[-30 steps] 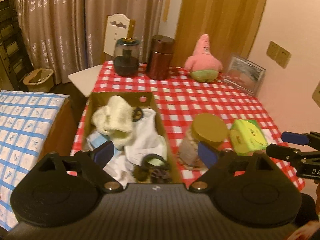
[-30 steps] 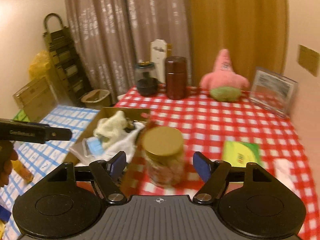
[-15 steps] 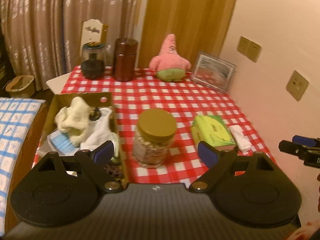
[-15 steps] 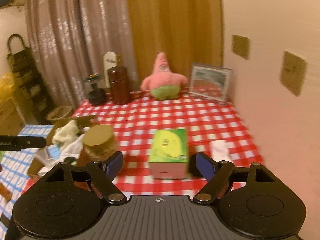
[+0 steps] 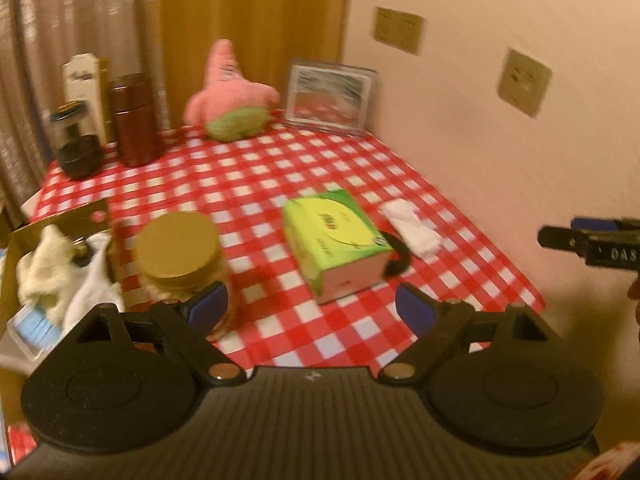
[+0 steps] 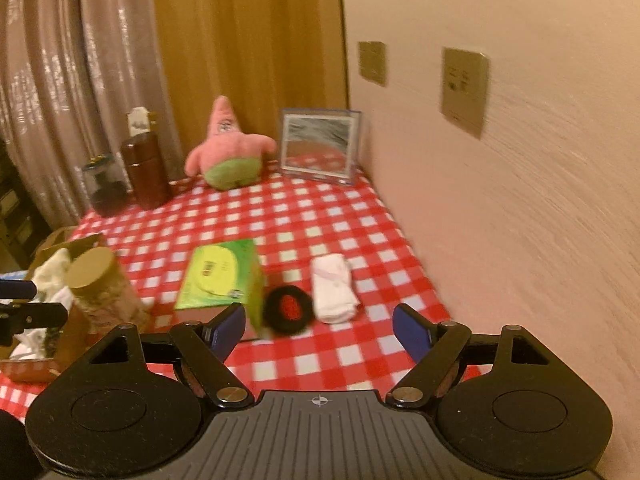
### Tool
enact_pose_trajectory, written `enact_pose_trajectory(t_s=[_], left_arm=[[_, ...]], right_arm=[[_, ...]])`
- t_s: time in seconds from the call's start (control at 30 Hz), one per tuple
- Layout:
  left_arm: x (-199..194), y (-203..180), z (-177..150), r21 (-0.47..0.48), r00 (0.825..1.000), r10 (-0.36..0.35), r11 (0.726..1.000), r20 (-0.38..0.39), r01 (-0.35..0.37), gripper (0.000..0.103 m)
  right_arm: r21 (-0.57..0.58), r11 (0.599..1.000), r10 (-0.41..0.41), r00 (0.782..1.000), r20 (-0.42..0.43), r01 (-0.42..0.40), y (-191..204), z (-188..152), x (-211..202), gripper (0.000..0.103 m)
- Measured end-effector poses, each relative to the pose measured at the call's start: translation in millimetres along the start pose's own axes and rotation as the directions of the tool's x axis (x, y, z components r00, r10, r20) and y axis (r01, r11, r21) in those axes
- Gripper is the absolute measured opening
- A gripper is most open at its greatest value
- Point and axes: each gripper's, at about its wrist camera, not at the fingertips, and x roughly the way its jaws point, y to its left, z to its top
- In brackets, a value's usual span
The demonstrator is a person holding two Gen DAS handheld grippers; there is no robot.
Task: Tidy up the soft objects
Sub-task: 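Move the right gripper to the white folded pad while the left gripper approaches the black foam ring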
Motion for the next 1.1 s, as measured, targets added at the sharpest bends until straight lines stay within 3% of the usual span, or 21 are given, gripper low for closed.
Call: enact_pose_trajectory(t_s=[0.17, 0.4, 0.57, 0.87, 1.1], left_arm=[[29.3, -23.9, 8.5, 0.140, 0.996, -0.083, 0.986, -0.032, 0.087, 0.090], [77.6, -54.3, 23.2, 0.351, 0.989, -0.123, 0.925, -0.080, 0.144, 0.090], [111.4, -74.3, 28.2, 0.495, 0.983, -0.143, 0.850, -0.116, 0.182, 0.090], [172.6, -102.5, 47.3, 0.689, 0.946, -0.176, 0.651, -0.271, 0.318, 0.090], [213.9, -103.1, 73.3, 0.709, 0.913, -0.174, 0.582, -0.370, 0.398, 0.089]], right_arm=[[-0.022, 1.000, -0.018, 0.999, -0.030, 0.018, -22.9, -2.3, 17.3, 0.080], [-0.070, 0.998, 0.002, 0.997, -0.072, -0.007, -43.9, -0.6, 49.1, 0.080], [-0.104, 0.994, 0.025, 0.994, -0.108, -0.036, -51.0, -0.1, 77.6, 0.080], [-0.185, 0.974, 0.093, 0.977, -0.191, -0.129, -55.5, 2.5, 135.5, 0.080], [-0.171, 0.971, 0.129, 0.967, -0.221, -0.169, -58.8, 13.6, 183.5, 0.080]])
